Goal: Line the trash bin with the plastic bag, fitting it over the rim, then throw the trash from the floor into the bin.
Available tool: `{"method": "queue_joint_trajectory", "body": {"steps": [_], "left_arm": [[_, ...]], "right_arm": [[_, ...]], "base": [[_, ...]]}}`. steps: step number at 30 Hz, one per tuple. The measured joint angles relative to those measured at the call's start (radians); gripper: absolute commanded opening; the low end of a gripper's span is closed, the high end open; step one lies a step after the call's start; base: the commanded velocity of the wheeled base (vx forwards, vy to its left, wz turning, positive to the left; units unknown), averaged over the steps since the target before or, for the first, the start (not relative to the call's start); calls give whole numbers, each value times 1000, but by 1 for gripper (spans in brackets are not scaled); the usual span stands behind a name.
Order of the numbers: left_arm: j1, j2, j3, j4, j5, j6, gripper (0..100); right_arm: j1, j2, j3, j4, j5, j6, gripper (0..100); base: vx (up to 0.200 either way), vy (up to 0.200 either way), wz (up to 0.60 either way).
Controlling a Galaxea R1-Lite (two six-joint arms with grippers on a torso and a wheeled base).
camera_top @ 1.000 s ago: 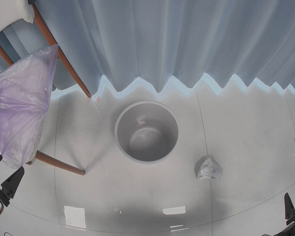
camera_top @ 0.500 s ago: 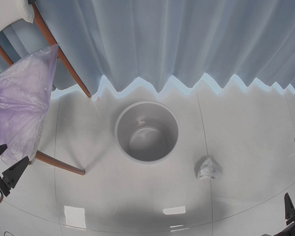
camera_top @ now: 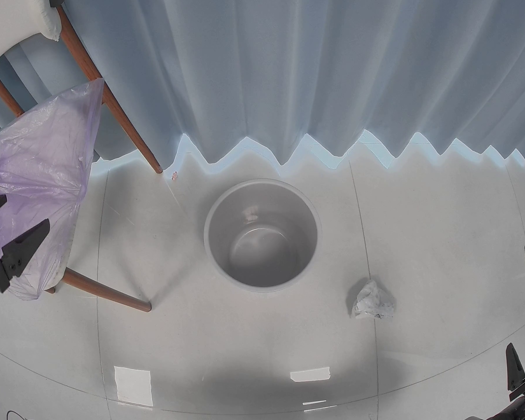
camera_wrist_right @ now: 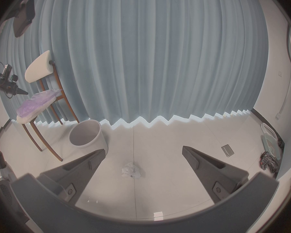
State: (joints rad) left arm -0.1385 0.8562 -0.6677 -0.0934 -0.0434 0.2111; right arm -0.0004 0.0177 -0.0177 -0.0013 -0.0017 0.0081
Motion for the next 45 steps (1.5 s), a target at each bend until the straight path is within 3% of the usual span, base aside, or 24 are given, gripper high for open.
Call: {"method": "queue_joint_trajectory", "body": {"steps": [6,13,19,25,32,45], "left_arm": [[-49,104,-73,-4,96,71,100],[-200,188,-119,-5,213,102,100],[-265,270,-133,-7,334,122,100],[-272,356,-148,-17,465,190,100],[-246,459,-151,-76,512,213,100],[-150,565,-168,-255,612,407,100]], "right_arm": [[0,0,0,0,0,0,100],[0,0,0,0,0,0,100],[0,0,0,0,0,0,100],[0,0,0,0,0,0,100],[0,0,0,0,0,0,100],[0,0,0,0,0,0,100]], "base": [[0,0,0],[0,0,0],[0,0,0],[0,0,0],[0,0,0],[0,0,0]]}}
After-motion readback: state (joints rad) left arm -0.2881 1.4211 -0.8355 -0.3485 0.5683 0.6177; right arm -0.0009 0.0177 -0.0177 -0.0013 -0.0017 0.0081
